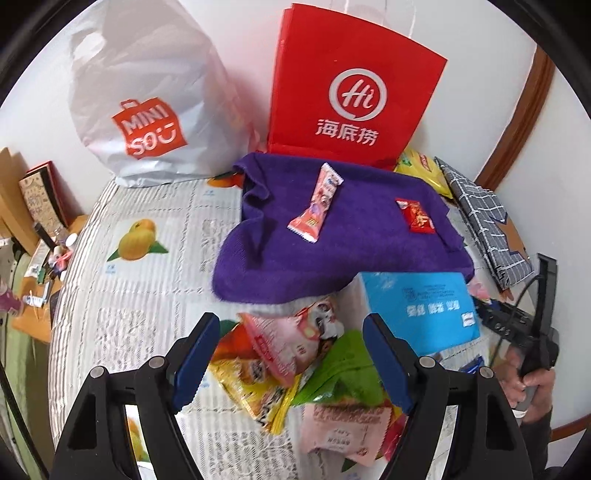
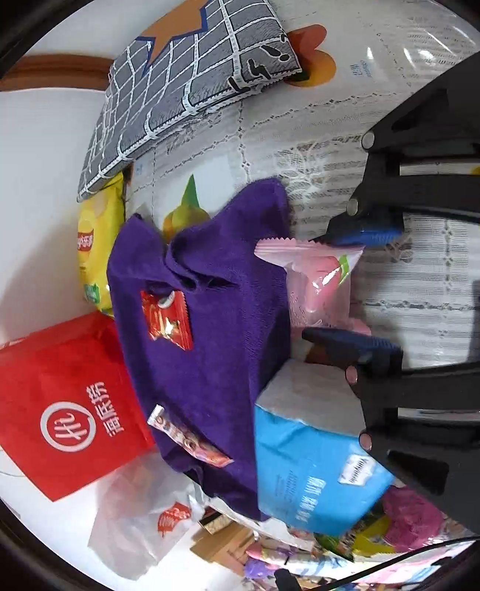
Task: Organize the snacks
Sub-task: 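Grasp the pink-wrapped candy with the right gripper while the left gripper grasps the yellow chip bag, then lift and carry the pink candy and yellow chip bag with both grippers toward the towel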
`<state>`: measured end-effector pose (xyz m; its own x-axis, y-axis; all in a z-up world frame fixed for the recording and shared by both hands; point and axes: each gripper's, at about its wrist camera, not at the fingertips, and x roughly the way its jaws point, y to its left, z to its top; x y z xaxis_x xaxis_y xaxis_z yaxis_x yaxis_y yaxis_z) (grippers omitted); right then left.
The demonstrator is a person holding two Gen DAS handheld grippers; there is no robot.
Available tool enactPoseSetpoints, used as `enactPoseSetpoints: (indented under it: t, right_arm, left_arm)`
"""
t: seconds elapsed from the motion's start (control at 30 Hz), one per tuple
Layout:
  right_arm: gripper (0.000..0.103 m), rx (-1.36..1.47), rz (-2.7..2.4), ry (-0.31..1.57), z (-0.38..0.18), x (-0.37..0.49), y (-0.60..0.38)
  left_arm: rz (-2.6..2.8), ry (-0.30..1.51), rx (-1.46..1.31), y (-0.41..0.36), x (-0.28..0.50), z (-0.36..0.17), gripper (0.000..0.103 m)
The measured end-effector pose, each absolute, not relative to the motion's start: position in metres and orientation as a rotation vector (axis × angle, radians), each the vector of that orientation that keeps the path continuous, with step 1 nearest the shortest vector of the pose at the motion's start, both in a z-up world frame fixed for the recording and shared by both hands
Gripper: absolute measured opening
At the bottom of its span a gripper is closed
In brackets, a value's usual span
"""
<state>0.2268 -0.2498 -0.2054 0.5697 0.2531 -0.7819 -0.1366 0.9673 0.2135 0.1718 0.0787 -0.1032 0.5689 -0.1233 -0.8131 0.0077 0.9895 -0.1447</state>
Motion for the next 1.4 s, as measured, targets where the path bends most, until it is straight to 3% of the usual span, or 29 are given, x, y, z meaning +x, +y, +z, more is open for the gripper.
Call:
enactPoseSetpoints:
  t: [0.07,0.83,0.9,0.97,1.07,1.3,1.4]
  right_arm:
    - [0.033,0.118,0.226,0.919,-0.201,0.217,-0.25]
    - [0.034,0.09,0.345,0.872,-0.175,0.083,-0.231]
    - [0.034,0.074,0.369,0.886,-0.18,0.074,-0.221]
    - [0.034,0.045,0.398,0.9,-0.185,0.065,-0.209]
    - [0.034,0.0,0.421,0.902,-0.191,0.058,-0.195]
    - [0.036,-0.026,0.401,0.914,-0.199,0.058,-0.189]
    - [0.048,-0.059,0.367,0.904,-0.199,0.053,-0.194]
  left_arm:
    - [-0.063,0.967,-0.148,0.086,0.165,-0.106,0.078]
    - [0.004,1.048,-0.202,0.106,0.156,-0.169,0.076]
    - [0.009,1.051,-0.21,0.105,0.161,-0.173,0.069]
    - [0.0,1.058,-0.219,0.104,0.164,-0.177,0.055]
    - [-0.009,1.031,-0.216,0.104,0.162,-0.175,0.047]
    - [-0.013,1.023,-0.213,0.112,0.138,-0.164,0.045]
    - [-0.005,1.014,-0.207,0.117,0.121,-0.158,0.045]
